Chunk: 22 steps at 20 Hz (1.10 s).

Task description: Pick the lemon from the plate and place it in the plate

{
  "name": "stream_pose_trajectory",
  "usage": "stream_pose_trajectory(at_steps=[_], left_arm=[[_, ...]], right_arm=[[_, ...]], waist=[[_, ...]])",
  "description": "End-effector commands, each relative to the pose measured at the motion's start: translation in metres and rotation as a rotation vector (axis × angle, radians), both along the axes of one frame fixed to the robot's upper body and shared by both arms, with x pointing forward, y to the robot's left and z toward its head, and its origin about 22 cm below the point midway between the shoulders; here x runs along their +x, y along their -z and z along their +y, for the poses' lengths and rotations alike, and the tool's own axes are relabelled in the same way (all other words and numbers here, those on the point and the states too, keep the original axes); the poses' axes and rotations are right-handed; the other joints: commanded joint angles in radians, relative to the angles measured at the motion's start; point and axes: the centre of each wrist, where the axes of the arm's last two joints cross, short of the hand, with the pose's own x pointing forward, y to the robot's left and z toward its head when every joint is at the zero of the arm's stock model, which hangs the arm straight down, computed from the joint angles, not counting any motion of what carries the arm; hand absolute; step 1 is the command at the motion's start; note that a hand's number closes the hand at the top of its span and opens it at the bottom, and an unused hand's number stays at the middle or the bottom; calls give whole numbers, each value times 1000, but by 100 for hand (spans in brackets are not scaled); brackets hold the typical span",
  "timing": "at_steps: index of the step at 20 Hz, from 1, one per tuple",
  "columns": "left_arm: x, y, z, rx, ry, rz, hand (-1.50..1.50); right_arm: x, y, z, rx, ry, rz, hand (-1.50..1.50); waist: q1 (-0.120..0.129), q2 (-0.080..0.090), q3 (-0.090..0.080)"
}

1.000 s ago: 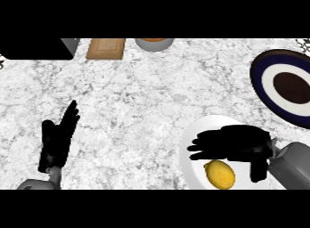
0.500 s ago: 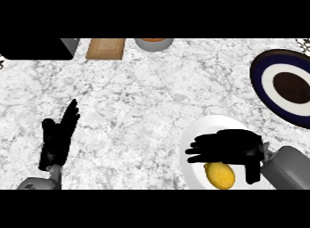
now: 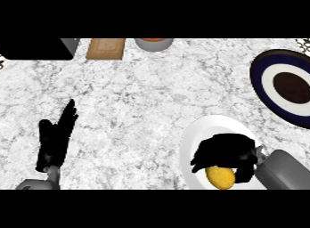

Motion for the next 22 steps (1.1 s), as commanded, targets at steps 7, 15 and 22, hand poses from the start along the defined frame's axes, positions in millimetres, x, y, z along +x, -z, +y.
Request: stream_pose_trajectory(at_steps=[7,15,22], left_arm=[[-3,-12,1,-2,3,14,0],[1,3,3,-3,-29,3,0],[7,-5,1,3,-3,-14,0]], right_arm=[[4,12,21,66,-86,-15,150],[47,-6,-44,131,706,-268,150],[77,-33,-53,168,1342,-622,150]], waist=[[1,0,0],[-33,5,1],[-2,5,1]])
